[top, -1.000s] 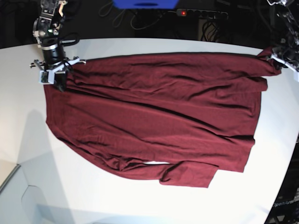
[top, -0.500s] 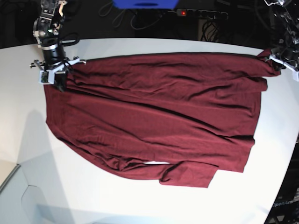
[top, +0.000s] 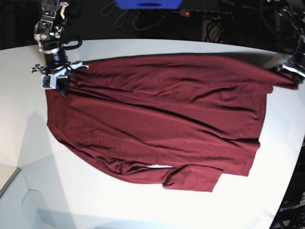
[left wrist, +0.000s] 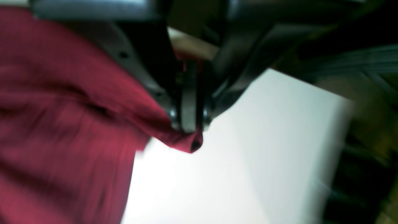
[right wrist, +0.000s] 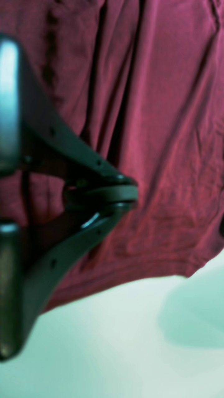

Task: Layout the t-shirt on the table in an organized manner, then fold the t-shirt properly
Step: 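Pull the shirt edge with the left gripper away from the right gripper, then hold the shirt end with the right gripper and drag it outward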

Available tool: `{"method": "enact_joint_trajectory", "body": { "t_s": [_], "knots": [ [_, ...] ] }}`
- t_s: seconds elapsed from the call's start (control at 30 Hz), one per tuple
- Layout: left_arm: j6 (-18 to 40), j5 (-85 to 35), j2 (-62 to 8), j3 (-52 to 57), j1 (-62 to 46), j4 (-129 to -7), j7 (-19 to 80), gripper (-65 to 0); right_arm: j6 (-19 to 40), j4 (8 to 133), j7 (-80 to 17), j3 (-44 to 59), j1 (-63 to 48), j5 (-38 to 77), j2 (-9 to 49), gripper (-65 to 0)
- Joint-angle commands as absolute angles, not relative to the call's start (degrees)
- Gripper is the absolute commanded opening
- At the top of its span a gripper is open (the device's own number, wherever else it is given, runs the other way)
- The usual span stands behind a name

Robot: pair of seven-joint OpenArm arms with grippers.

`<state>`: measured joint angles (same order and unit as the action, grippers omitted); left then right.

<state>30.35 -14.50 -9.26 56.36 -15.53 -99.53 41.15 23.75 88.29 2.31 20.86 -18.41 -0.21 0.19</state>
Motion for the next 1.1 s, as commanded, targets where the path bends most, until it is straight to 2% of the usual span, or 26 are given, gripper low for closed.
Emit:
{"method": "enact_joint_trajectory", "body": {
  "t_s": [0.0,0.1,0.2,0.6,0.87,0.97,1.07],
  "knots": [
    [30.64,-15.25,-9.36,56.92,-15.52,-103.25,39.96,-65.0,23.69,89.45,3.82,20.79,-17.8,0.31,0.48,-65.0],
    [30.64,-15.25,-8.22,57.19,-15.52,-110.02,40.75,-65.0,23.69,89.45,3.65,20.0,-17.63,0.31,0.48,-65.0],
    [30.64,-15.25,-7.96,57.27,-14.99,-113.19,46.02,-65.0,23.69,89.45,3.65,18.68,-17.98,0.31,0.48,-65.0],
    [30.64,-15.16,-8.04,57.36,-16.31,-113.54,49.01,-65.0,23.69,89.27,3.47,8.75,-21.41,0.31,0.4,-65.0],
    [30.64,-15.08,-8.13,57.36,-17.63,-113.19,49.01,-65.0,23.69,92.53,4.18,8.4,-25.45,0.31,0.48,-43.5],
    [30.64,-14.99,-8.13,57.27,-17.63,-113.19,49.01,-65.0,23.69,95.34,4.44,8.57,-28.09,0.31,0.57,-39.8],
    [30.64,-14.73,-8.13,57.01,-17.63,-113.1,49.01,-65.0,23.69,96.92,4.44,8.57,-30.73,0.31,0.75,-39.0]
  ]
}}
